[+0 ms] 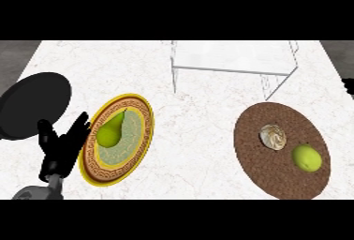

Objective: Pick the cupcake from the placemat and place it in the tiered shelf

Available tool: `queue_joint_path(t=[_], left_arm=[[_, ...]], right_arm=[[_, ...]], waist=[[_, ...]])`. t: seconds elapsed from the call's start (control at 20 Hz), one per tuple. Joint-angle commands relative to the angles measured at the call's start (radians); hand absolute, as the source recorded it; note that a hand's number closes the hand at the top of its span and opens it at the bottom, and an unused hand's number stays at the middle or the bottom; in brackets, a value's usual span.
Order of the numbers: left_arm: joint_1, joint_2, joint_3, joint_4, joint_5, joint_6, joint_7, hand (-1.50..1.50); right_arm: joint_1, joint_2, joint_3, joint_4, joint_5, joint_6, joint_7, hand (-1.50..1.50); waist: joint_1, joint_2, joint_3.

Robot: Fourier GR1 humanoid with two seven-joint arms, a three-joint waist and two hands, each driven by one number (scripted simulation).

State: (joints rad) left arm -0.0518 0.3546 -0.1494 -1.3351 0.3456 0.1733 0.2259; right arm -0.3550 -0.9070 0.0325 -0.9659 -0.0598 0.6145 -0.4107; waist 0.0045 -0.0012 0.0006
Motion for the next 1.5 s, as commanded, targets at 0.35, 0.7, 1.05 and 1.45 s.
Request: queue_joint_path(t=[0.35,0.7,1.05,1.45], left_arm=[[-0.003,-0.005,0.040,0.024,-0.016,-0.033,0.012,0.00],[0.004,-0.015,0.059,-0.007,-0.035,-0.042,0.025,0.00],[-0.007,-0.074,0.056,-0.024,-0.079,-0.018,0.065,0.00],[0.051,-0.057,0.101,-0.084,-0.089,-0.089,0.079,0.00]], right_arm=[[0.020,0.144,0.049,-0.415,0.054,-0.202,0.539,-1.50],[-0.033,0.212,0.101,-0.484,0.110,-0.159,0.798,-1.50],[0.078,0.217,0.090,-0.541,0.243,-0.111,0.750,-1.50],[0.128,0.334,0.092,-0.526,0.445,-0.207,0.749,-1.50]], waist=[[-0.012,-0.003,-0.002],[0.003,0.000,-0.001],[-0.006,0.000,-0.001],[-0.001,0.000,0.000]])
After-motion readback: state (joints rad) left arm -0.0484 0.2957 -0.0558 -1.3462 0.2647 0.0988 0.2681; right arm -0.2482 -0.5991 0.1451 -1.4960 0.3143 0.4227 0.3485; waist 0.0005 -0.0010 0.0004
